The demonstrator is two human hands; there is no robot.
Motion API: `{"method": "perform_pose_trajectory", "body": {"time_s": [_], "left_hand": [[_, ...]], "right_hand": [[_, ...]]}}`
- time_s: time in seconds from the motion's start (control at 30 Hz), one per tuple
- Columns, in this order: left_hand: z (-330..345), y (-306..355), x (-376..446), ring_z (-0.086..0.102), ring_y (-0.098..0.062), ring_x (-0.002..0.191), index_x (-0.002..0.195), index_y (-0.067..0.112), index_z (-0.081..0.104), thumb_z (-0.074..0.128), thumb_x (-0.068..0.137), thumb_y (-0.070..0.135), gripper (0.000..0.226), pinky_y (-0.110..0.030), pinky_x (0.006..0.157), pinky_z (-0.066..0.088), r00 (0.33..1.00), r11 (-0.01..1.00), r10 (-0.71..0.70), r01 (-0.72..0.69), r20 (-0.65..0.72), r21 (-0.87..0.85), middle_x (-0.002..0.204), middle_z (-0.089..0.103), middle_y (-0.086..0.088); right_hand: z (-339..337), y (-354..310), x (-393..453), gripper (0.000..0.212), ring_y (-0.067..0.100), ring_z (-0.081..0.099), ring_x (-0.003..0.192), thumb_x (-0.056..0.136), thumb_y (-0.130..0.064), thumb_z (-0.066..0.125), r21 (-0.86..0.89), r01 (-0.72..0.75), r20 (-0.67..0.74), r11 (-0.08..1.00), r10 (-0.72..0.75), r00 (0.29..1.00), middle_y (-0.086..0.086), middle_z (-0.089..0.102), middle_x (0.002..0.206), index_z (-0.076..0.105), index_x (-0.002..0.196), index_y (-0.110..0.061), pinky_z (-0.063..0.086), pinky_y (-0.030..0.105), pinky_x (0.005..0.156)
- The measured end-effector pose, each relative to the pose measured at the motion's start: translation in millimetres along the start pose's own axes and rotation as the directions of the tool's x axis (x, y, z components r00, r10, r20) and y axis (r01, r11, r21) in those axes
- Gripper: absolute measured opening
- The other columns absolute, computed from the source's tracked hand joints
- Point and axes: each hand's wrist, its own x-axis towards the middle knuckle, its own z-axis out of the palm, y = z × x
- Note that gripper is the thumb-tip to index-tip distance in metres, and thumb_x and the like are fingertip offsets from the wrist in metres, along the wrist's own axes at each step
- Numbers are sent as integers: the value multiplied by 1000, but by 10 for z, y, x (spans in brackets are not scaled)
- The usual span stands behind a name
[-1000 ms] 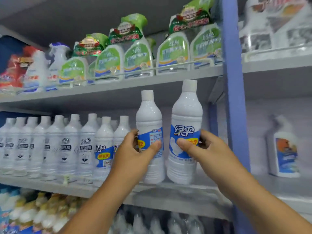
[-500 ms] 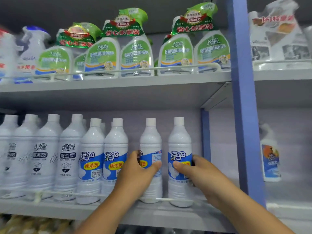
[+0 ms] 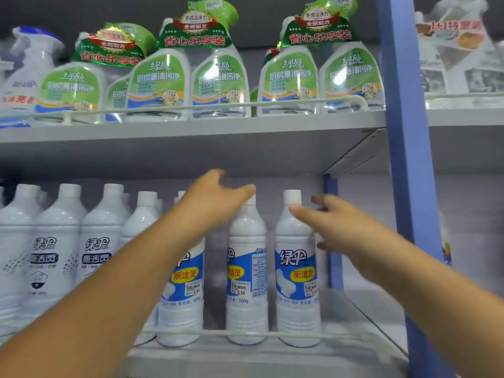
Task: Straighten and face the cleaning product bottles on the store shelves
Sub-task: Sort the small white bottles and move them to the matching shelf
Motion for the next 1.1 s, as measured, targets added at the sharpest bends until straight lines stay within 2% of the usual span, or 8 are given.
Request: {"method": "perform_pose_trajectory", "body": {"time_s": [0.1,0.2,0.37,0.43,0.6,0.77,0.97,1.1], "left_hand": [[-91,117,258,76,-21,94,116,12,71,74,89,40,39,-40,92,61,968,998,-22,6,251,64,102,77,-6],[-95,157,339,77,-19,91,111,9,72,72,94,28,25,-36,92,61,921,989,-40,-20,388,149,102,78,-7],[-161,147,320,77,-17,84,113,10,70,70,96,27,24,-27,79,62,942,977,-13,-60,335,204,100,76,-6],[-210,140,315,77,-17,81,110,9,71,71,95,29,24,-28,80,62,949,972,-11,-64,314,227,95,77,-6],[-265,132,314,77,-28,88,100,6,74,73,90,45,41,-45,91,60,959,909,5,-123,283,398,91,79,-12],[-312,100,322,76,-30,88,96,4,76,74,87,52,48,-43,88,60,963,863,32,-163,269,478,86,79,-12],[-294,57,339,74,-30,91,96,3,77,74,86,53,51,-35,77,55,970,843,61,-175,233,508,90,78,-14],[-262,54,351,65,-26,72,98,4,75,74,87,52,49,-29,62,45,975,848,42,-151,219,509,86,77,-13]], "right_hand": [[-20,-260,167,73,23,62,111,90,-55,66,-118,19,-3,993,-19,1000,4,58,137,43,150,-19,59,45,91],[-5,-331,261,49,23,64,103,95,-44,65,-218,14,64,976,0,998,5,64,122,57,135,-18,62,42,76],[-7,-283,309,32,26,68,98,97,-29,67,-134,14,73,991,-4,997,9,71,106,63,123,-11,62,37,63],[26,-277,319,27,29,68,101,98,-27,66,-122,24,66,992,-16,998,11,71,106,65,118,-10,63,40,67],[157,-341,332,23,30,67,101,101,-23,61,-134,45,98,990,-32,995,12,69,109,62,121,-11,63,46,75],[245,-361,350,24,30,67,103,101,-23,61,-133,57,106,989,-43,993,12,68,112,62,122,-11,63,48,79],[306,-381,361,24,29,67,102,98,-28,65,-142,52,90,989,-39,995,11,69,110,65,115,-11,65,44,71],[343,-393,356,27,26,67,98,98,-28,65,-144,48,83,988,-36,996,10,68,111,63,119,-12,64,38,64]]}}
